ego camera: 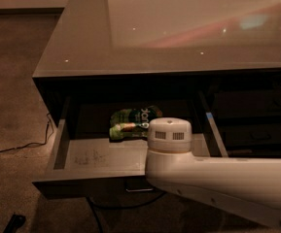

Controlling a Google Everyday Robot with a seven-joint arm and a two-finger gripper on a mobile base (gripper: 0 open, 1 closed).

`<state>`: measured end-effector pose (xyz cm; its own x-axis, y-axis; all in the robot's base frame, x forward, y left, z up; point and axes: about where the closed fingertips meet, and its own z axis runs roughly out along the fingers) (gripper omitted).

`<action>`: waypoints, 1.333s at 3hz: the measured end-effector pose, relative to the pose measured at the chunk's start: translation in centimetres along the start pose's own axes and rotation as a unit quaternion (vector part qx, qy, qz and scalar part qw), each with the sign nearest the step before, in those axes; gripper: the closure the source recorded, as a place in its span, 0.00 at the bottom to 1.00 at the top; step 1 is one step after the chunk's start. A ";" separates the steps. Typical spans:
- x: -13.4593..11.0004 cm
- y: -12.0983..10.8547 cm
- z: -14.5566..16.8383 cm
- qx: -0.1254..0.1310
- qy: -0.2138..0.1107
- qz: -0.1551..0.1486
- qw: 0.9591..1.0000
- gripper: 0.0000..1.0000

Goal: Open top drawer

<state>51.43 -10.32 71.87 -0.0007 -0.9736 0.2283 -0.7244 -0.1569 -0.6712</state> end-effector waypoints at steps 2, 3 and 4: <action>1.9 2.3 3.3 -0.044 0.062 -0.003 0.997 1.00; 3.9 4.1 4.2 -0.067 0.097 0.002 0.993 1.00; 5.3 5.9 3.8 -0.079 0.116 0.002 0.990 1.00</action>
Offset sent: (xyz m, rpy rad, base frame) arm 0.0068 -0.0512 -0.0594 -0.1506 0.1244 -0.1824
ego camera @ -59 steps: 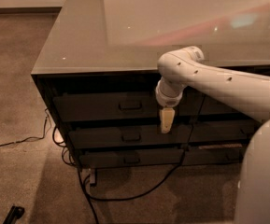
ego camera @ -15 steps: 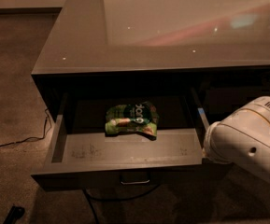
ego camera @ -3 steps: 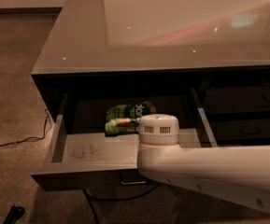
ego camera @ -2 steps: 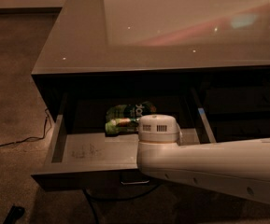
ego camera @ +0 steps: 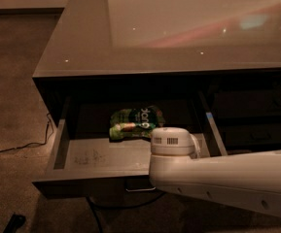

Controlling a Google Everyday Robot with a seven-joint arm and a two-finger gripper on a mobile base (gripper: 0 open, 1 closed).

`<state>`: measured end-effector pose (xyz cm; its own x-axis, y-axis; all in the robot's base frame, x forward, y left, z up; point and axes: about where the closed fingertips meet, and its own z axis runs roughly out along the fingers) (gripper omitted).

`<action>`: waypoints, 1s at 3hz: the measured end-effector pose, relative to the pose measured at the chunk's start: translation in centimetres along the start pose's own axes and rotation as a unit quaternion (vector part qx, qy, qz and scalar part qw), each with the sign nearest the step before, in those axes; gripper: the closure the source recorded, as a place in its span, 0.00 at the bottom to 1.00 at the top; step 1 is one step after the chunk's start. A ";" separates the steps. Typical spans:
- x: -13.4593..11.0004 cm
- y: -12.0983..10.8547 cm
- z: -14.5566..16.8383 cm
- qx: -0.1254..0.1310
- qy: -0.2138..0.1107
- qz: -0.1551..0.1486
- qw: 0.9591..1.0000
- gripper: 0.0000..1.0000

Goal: Open top drawer

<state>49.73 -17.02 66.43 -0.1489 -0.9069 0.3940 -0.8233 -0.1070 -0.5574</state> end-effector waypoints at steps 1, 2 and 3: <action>0.0 0.1 0.0 0.000 0.000 0.000 1.000 0.81; 0.0 0.1 0.0 0.000 0.001 0.000 1.000 0.58; 0.0 0.1 0.0 0.000 0.001 0.000 1.000 0.35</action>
Offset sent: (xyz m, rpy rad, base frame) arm -0.0004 -0.0005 -0.0003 -0.0012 0.0007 -0.0001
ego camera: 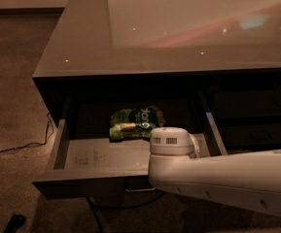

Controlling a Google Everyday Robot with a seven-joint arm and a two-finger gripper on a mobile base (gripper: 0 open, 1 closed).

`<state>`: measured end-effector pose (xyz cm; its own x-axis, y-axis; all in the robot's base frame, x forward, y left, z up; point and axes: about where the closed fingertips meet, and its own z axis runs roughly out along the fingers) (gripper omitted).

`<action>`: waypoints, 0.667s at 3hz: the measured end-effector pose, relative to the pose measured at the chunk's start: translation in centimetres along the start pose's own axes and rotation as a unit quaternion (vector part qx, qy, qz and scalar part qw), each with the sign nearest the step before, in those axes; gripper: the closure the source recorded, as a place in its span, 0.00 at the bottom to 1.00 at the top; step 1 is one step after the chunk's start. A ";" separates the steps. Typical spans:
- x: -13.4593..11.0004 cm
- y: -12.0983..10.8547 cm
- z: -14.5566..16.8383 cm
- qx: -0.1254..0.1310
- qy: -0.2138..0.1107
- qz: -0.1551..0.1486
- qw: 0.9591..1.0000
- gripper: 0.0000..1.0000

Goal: Open top drawer

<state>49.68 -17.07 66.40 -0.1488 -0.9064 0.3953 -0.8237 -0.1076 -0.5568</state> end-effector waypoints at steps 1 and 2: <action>0.0 0.0 0.0 0.000 0.000 0.000 1.000 0.12; 0.0 0.0 0.0 0.000 0.000 0.000 1.000 0.00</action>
Offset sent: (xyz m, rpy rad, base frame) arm 0.0000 0.0000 0.0000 0.0000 0.0000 0.0000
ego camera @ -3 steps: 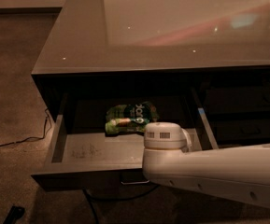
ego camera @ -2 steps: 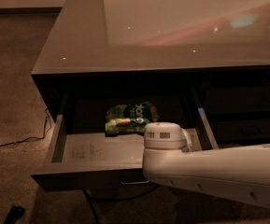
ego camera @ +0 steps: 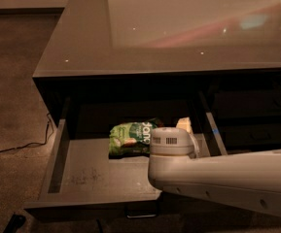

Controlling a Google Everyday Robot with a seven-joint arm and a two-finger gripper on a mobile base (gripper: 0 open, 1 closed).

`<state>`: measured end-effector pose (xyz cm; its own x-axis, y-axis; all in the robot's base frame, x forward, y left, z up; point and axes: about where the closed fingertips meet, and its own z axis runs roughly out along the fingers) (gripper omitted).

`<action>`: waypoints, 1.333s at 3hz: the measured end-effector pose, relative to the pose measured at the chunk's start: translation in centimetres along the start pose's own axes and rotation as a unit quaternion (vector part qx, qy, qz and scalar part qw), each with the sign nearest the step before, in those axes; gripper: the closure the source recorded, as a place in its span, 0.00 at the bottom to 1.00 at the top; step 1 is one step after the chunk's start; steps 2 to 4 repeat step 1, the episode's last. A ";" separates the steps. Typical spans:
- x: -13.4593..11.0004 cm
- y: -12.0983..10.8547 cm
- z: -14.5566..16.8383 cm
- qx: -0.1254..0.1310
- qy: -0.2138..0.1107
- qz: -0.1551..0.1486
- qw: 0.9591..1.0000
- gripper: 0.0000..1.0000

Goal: Open top drawer

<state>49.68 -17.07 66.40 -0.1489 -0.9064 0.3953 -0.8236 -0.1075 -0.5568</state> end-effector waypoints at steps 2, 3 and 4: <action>0.0 0.0 0.0 0.000 0.000 0.000 1.000 0.00; 0.0 0.0 0.0 0.000 0.000 0.000 1.000 0.00; 0.0 0.0 0.0 0.000 0.000 0.000 1.000 0.00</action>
Offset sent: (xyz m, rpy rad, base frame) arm 0.0000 0.0000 0.0000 0.0000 0.0000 0.0000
